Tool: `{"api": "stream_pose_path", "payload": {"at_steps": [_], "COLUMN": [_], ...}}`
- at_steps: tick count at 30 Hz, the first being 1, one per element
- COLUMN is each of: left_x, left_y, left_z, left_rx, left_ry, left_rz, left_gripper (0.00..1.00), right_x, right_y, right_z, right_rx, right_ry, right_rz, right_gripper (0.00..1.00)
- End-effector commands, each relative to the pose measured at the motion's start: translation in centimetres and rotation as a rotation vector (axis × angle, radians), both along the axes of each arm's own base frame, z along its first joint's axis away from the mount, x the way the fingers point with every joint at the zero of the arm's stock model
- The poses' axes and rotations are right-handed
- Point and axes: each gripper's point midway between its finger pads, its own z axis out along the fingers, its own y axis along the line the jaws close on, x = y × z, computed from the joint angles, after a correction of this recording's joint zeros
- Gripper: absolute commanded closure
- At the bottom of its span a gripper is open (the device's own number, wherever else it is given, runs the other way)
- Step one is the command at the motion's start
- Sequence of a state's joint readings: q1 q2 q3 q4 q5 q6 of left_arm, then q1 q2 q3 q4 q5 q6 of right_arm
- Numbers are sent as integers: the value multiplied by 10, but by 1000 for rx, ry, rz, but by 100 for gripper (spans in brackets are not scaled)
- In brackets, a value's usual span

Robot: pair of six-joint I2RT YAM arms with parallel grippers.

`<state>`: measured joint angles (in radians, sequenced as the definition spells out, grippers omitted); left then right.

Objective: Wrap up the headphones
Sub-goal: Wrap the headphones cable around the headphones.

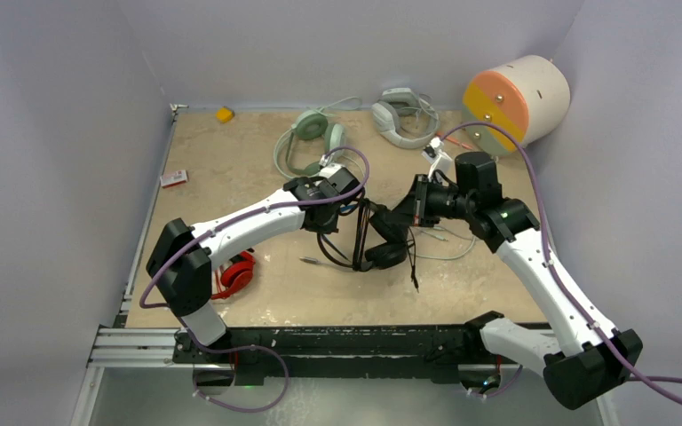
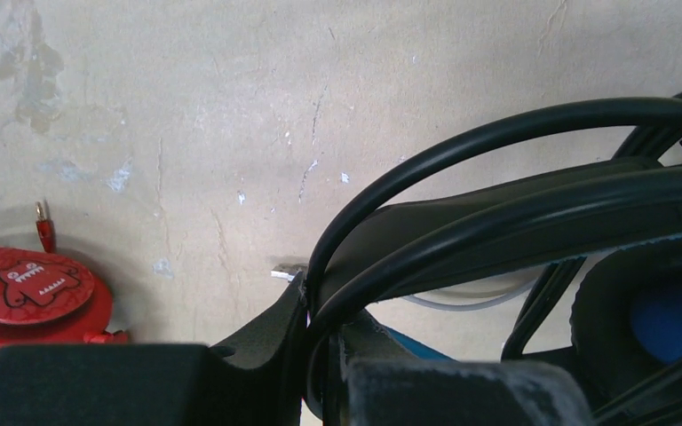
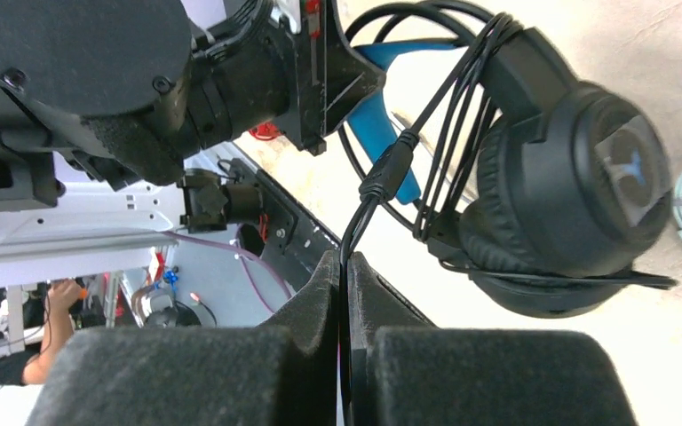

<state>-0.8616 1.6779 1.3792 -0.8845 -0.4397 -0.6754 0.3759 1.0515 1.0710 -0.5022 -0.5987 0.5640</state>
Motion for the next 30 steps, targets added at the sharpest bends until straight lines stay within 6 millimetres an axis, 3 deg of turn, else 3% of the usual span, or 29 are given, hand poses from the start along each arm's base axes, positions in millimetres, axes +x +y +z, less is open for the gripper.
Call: {"api": "stream_pose_path", "payload": {"at_steps": [1, 10, 18, 23, 30], "left_x": [20, 30, 32, 31, 31], "left_y": [4, -4, -21, -17, -15], "left_z": [15, 20, 28, 34, 43], "left_rx": [-90, -273, -430, -453, -457], "left_ry": [-32, -36, -46, -71, -86], "left_rz": [191, 341, 355, 371, 365], "left_gripper": [100, 100, 100, 100, 100], "right_x": [-10, -26, -33, -34, -40], "right_y": [18, 49, 58, 63, 65], "right_z": [1, -49, -95, -108, -110], "right_rx": [27, -16, -78, -102, -105], "right_ry": [-16, 49, 97, 109, 103], "right_rz": [66, 118, 121, 137, 153], "right_gripper": [100, 99, 94, 86, 79]}}
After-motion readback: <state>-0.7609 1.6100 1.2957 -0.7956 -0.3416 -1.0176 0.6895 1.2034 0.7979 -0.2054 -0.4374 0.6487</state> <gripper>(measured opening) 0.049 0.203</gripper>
